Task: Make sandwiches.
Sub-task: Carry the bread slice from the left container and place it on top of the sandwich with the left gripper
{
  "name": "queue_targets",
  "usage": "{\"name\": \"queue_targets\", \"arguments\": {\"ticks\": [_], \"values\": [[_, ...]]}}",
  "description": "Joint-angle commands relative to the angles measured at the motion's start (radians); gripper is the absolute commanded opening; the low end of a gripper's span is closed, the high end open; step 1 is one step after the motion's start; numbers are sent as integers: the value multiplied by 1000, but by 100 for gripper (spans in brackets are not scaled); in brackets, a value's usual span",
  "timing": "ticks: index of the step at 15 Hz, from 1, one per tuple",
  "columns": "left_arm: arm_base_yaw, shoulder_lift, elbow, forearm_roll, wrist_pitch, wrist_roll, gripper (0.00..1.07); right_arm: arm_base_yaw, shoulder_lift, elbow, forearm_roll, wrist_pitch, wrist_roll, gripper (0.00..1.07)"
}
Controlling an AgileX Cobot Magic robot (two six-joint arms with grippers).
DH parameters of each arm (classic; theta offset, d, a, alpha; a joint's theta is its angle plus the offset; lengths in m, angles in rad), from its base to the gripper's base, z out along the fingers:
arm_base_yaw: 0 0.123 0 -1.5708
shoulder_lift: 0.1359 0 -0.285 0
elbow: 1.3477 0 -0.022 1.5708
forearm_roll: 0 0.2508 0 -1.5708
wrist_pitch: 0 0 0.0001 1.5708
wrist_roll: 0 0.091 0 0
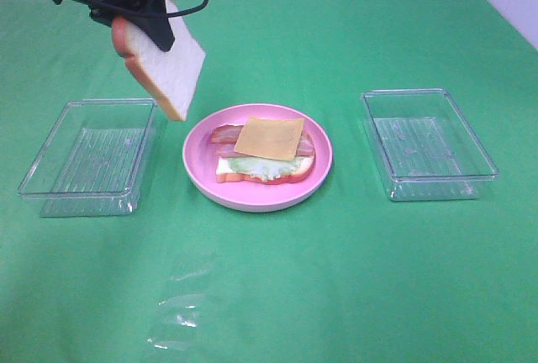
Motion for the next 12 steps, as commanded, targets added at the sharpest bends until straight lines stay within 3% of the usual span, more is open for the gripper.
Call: {"name": "queue_targets", "arguments": {"ticks": [1, 5, 9, 10, 12], "values": [[-1, 0, -4, -102, -87, 14, 0, -1, -25, 2, 4, -6, -9, 98], [-1, 90, -4, -308, -113, 134, 0, -1, -25, 2, 4, -6, -9, 98], [-1, 197, -4, -555, -116, 321, 0, -1, -25, 2, 4, -6, -9, 98], [0, 247, -4, -708, -117, 419, 0, -1, -25, 2, 4, -6, -9, 98], [0, 282, -4, -777, -121, 445, 0, -1, -25, 2, 4, -6, -9, 98]]}}
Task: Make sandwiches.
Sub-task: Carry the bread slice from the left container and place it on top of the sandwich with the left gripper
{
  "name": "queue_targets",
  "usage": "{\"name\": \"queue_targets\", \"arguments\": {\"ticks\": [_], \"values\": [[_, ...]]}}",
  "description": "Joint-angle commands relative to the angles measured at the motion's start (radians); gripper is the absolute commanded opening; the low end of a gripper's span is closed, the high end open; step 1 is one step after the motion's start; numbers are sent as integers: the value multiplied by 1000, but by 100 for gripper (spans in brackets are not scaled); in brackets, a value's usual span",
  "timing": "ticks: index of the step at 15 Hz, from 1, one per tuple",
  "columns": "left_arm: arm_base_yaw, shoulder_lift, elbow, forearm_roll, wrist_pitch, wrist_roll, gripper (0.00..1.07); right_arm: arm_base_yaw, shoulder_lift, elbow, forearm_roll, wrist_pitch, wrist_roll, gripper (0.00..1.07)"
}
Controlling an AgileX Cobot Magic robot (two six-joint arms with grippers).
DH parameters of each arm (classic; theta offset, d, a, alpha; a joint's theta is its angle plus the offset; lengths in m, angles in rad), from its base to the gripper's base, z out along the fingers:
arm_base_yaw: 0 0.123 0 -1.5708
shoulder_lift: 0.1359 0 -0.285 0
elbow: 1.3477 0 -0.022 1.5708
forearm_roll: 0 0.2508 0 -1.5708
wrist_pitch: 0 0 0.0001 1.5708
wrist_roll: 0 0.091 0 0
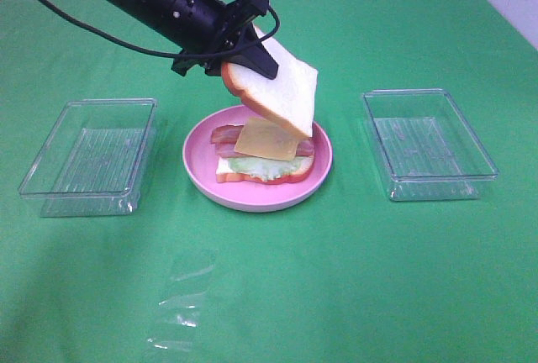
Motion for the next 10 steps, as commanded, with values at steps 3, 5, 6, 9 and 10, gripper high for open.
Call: {"name": "queue_targets", "arguments": {"ticks": [3, 5, 6, 9, 10], "values": [[0, 74, -2, -127, -33, 45, 0, -1, -25, 2, 4, -6, -9, 98], [0, 86, -2, -131, -34, 45, 0, -1, -25, 2, 4, -6, -9, 98], [0, 95, -2, -137, -37, 45, 0, -1, -25, 2, 4, -6, -9, 98], [0, 145, -3, -183, -51, 63, 0, -1, -25, 2, 4, -6, -9, 98], [0, 153, -3, -182, -55, 64, 0, -1, -25, 2, 4, -6, -9, 98]]}}
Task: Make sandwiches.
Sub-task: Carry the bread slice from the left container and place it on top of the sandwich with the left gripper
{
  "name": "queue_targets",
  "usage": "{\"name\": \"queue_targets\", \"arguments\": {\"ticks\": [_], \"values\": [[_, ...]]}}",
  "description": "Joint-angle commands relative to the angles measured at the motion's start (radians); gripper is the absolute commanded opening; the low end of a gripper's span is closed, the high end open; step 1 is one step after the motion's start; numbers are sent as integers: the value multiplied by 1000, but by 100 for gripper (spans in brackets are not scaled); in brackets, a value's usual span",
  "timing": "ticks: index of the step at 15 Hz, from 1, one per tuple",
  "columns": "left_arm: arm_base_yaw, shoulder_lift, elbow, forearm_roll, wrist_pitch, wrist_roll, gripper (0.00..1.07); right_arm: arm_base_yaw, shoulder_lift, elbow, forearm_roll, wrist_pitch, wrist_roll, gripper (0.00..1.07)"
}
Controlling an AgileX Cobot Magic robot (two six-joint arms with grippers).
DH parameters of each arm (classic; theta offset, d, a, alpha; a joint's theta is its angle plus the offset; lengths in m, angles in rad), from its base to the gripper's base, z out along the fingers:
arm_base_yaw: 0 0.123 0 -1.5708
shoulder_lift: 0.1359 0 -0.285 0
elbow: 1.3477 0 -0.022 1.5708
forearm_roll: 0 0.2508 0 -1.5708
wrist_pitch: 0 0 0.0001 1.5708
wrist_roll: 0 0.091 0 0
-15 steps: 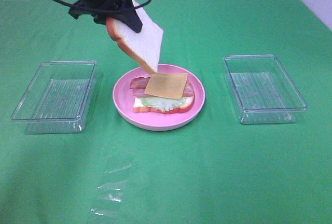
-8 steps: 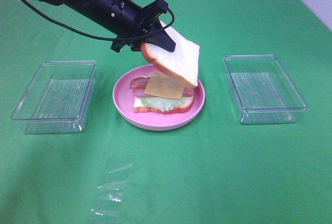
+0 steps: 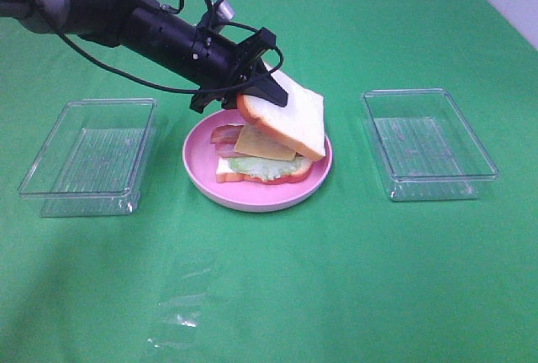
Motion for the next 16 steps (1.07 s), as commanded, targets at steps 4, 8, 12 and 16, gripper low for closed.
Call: {"name": "queue_targets", "arguments": {"ticks": [4, 8, 12, 16], "values": [[2, 31, -10, -25, 4, 27, 0, -1, -25, 2, 4, -6, -9, 98], [2, 35, -10, 1, 6, 24, 11, -1, -25, 2, 4, -6, -9, 98], [2, 17, -12, 16, 11, -2, 67, -1, -25, 2, 4, -6, -9, 98], [2, -18, -23, 166, 11, -84, 75, -1, -25, 2, 4, -6, -9, 98]]}}
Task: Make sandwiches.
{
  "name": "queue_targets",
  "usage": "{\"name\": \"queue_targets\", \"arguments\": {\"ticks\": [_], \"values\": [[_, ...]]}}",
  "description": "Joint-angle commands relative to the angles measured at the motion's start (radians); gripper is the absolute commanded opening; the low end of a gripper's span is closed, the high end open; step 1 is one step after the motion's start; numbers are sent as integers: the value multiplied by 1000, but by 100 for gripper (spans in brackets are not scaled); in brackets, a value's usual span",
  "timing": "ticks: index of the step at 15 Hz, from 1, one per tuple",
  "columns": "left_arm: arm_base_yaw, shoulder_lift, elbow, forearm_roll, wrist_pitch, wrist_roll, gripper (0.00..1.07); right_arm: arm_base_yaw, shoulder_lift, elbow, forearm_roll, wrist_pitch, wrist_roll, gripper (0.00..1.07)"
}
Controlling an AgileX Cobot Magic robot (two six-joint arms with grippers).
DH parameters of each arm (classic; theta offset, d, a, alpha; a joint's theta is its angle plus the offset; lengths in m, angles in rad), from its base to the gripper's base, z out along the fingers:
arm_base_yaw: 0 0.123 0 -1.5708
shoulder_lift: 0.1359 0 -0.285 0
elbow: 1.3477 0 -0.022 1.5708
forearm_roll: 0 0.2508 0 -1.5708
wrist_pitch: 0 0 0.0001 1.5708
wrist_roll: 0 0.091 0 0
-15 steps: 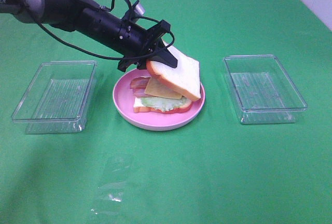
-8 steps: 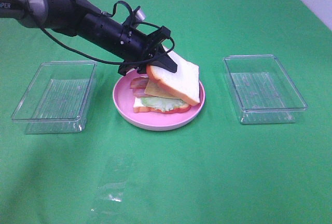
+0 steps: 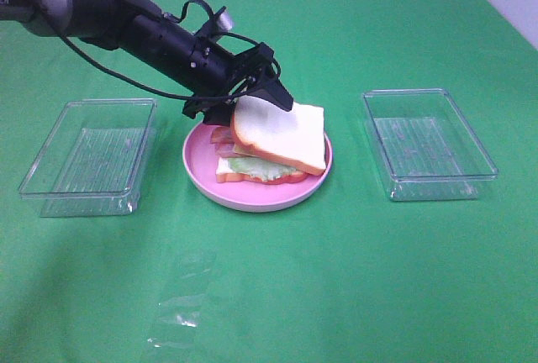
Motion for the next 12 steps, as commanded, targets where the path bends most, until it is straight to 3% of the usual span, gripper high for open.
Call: {"name": "queue_targets", "arguments": {"ticks": [1, 3, 4, 7, 10, 12], "values": [[2, -40, -64, 208, 58, -134, 85, -1, -25, 2, 4, -6, -9, 98], [1, -74, -135, 396, 125, -233, 95, -1, -25, 2, 4, -6, -9, 98], [1, -84, -156, 445, 143, -262, 96, -1, -25, 2, 4, -6, -9, 98], [1, -141, -244, 732, 254, -431, 97, -1, -25, 2, 4, -6, -9, 98], [16, -185, -254, 982, 392, -476, 97, -1, -25, 2, 4, -6, -9, 98], [63, -188, -254, 1023, 432, -474, 97, -1, -25, 2, 4, -6, -9, 98]]}}
